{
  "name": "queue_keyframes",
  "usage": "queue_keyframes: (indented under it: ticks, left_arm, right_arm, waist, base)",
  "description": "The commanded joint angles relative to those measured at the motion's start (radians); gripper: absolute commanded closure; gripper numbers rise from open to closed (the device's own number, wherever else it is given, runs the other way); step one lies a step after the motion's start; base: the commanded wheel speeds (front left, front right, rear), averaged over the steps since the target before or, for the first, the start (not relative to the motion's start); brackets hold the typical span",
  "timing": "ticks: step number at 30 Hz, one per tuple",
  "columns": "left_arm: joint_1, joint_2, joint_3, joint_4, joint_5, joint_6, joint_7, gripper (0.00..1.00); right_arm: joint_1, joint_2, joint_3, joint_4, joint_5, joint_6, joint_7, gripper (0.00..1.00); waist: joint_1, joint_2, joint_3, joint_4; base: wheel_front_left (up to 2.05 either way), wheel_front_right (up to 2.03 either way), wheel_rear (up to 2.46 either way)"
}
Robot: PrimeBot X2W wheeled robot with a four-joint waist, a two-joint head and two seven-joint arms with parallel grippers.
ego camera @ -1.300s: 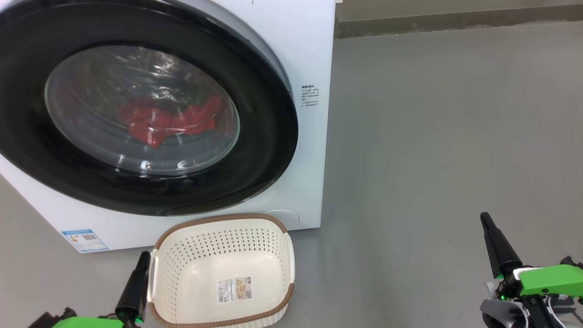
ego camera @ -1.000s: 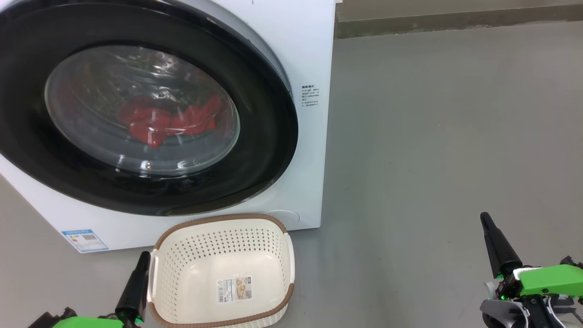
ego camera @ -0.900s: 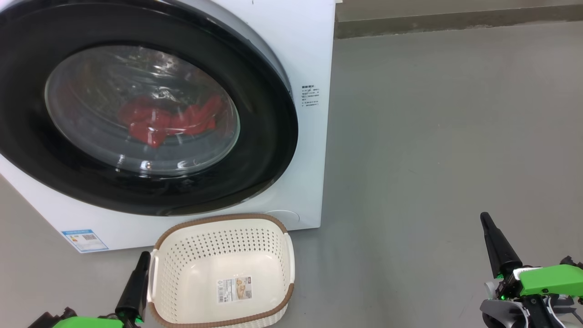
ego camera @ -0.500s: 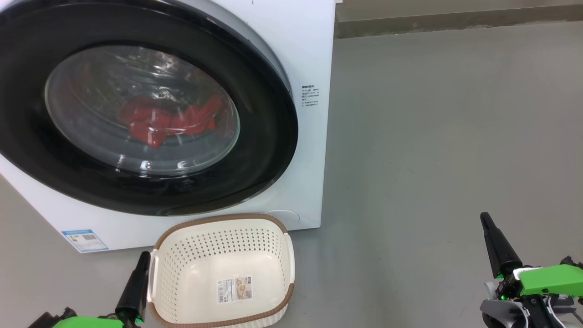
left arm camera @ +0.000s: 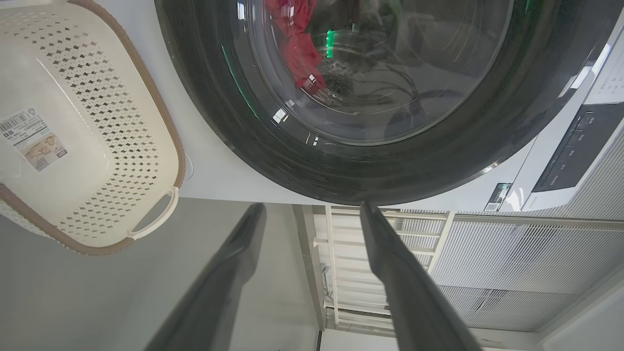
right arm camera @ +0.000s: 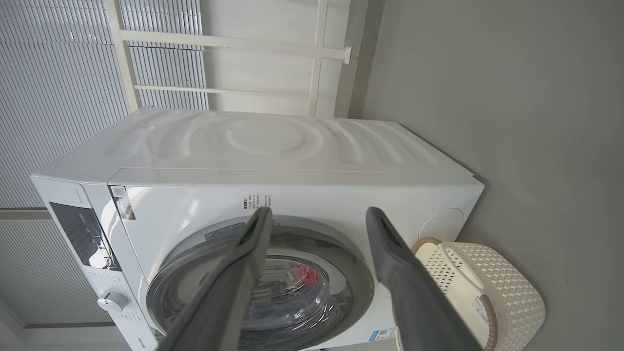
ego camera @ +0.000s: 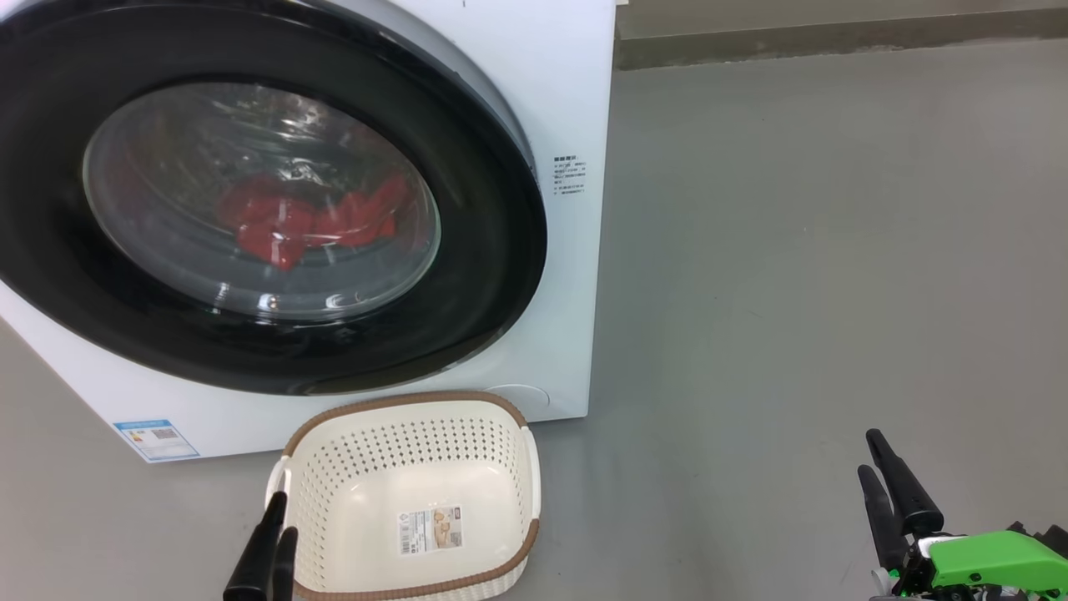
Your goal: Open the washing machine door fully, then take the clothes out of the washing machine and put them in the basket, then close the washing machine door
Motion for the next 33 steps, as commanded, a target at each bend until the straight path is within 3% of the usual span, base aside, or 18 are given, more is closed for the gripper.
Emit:
queue_keyframes:
  ticks: [1, 5, 17, 33]
  left_arm:
    - [-0.020, 0.011, 0.001, -0.034, 0.012, -0.001, -0.008, 0.00]
    - [-0.014, 0.012, -0.002, -0.042, 0.038, -0.001, -0.020, 0.00]
    - [-0.008, 0.014, 0.000, -0.062, 0.214, -0.002, -0.055, 0.00]
    - [0.005, 0.016, -0.028, -0.105, 0.456, 0.039, -0.102, 0.00]
  right_arm:
    - [-0.025, -0.014, 0.004, -0.031, -0.014, 0.000, -0.007, 0.00]
    - [-0.020, -0.020, 0.015, -0.033, -0.044, 0.000, -0.020, 0.00]
    - [-0.007, -0.032, 0.033, -0.047, -0.197, 0.000, -0.055, 0.00]
    - [0.008, -0.047, 0.058, -0.065, -0.383, 0.000, -0.102, 0.00]
  waist:
    - [0.0020, -0.0001, -0.001, 0.001]
    - [0.0000, -0.0001, 0.002, 0.002]
    - [-0.0002, -0.0001, 0.009, 0.009]
    - [-0.0002, -0.0001, 0.017, 0.019]
  base:
    - [0.00, 0.00, 0.00]
    - [0.00, 0.00, 0.00]
    - [0.00, 0.00, 0.00]
    - [0.00, 0.00, 0.00]
